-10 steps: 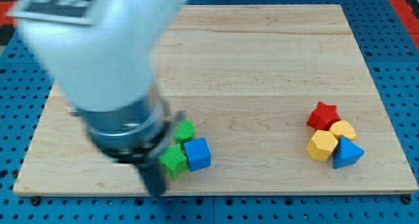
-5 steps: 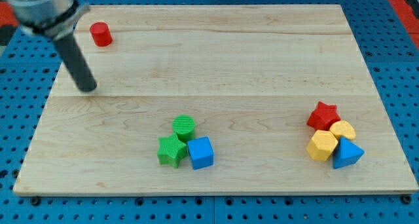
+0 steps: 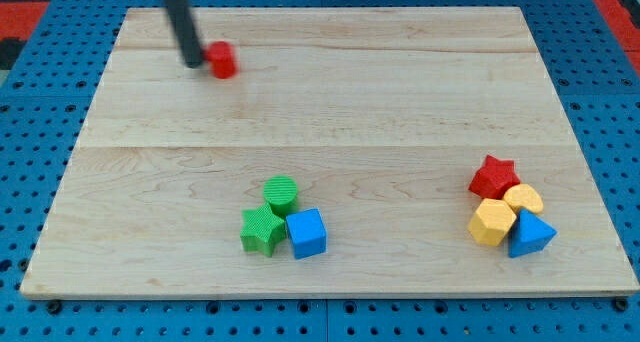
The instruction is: Push the red circle into the green circle
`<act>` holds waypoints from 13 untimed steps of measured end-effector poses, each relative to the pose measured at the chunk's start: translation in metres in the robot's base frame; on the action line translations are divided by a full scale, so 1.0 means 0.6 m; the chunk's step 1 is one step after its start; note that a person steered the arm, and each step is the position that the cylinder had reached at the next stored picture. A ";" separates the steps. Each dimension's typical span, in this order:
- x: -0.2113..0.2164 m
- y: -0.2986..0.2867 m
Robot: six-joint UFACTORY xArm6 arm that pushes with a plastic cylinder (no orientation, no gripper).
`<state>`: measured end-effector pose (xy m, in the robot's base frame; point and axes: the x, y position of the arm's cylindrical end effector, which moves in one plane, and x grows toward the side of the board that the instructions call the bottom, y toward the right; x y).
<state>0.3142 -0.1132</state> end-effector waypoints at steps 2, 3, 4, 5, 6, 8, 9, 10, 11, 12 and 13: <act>-0.069 0.022; -0.031 0.129; 0.132 0.134; 0.147 0.138; 0.087 0.194; 0.185 0.208; 0.163 0.204; 0.195 0.172; 0.314 0.181; 0.307 0.217; 0.196 0.320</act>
<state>0.4319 0.0785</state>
